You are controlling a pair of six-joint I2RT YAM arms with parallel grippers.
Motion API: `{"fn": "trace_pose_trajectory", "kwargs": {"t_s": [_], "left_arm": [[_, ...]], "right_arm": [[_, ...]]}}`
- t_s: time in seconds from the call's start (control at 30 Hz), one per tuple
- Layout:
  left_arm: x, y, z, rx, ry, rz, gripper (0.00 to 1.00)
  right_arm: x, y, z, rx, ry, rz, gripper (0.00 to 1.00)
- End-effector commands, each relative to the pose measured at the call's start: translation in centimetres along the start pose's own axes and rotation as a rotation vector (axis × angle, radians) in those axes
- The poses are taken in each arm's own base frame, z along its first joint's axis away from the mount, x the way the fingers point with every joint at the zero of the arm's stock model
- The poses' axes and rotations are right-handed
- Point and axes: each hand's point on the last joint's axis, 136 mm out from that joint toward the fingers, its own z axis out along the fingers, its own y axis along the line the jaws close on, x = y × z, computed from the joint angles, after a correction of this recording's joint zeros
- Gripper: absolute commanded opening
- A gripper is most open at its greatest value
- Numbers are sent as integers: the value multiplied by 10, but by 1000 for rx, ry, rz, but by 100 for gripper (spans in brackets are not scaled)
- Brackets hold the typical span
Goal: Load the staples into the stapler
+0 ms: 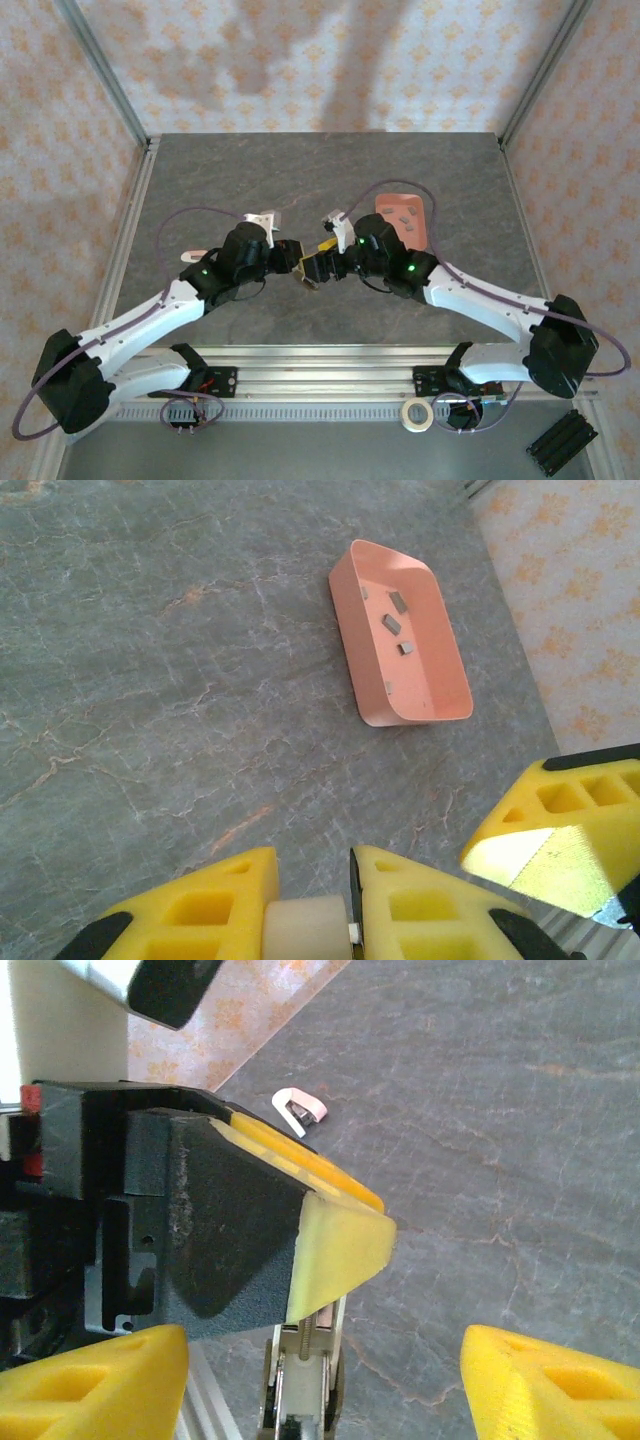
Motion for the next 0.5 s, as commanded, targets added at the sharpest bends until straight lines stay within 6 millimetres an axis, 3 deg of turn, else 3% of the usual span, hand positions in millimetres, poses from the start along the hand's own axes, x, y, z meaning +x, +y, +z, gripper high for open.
{"fn": "trace_pose_trajectory", "kwargs": {"t_s": [0.0,0.17,0.47], "left_arm": [[-14,-17,-5,44,-26,24,22],[-15,-19,-5,53,-29,18,22],[-17,-21,-5,60,-35,12,22]], "right_arm": [[4,4,3,-16,33,93,72],[22,2,11,-41,88,128,72],[35,-2,21,-50,120,131,70]]}}
